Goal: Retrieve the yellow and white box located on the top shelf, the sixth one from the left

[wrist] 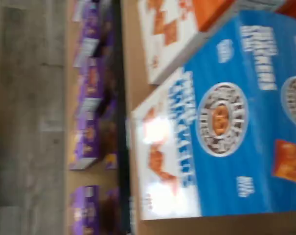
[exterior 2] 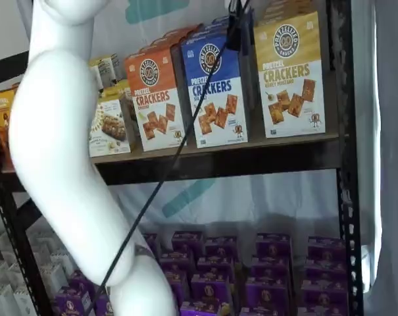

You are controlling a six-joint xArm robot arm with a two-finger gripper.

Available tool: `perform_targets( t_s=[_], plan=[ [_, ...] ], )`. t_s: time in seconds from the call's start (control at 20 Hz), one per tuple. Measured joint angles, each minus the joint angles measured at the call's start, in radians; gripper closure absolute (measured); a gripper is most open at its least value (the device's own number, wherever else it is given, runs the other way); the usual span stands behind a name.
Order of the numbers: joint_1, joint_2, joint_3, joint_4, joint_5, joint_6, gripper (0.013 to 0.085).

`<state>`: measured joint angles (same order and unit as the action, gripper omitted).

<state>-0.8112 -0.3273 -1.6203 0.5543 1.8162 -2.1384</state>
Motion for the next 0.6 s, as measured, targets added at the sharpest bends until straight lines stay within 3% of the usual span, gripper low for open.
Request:
perform_targets(
  t_s=[0.1, 0.25, 0.6],
  plan=[
    [0.0, -0.012, 0.029, 0.021, -0.064, -0.009, 0.013],
    [0.018, 0.002, 0.031, 0.008, -0.12, -0.019, 0.013],
    [0.062, 0.114, -0.094, -0.052, -0.119, -0.002, 0.013]
  ],
)
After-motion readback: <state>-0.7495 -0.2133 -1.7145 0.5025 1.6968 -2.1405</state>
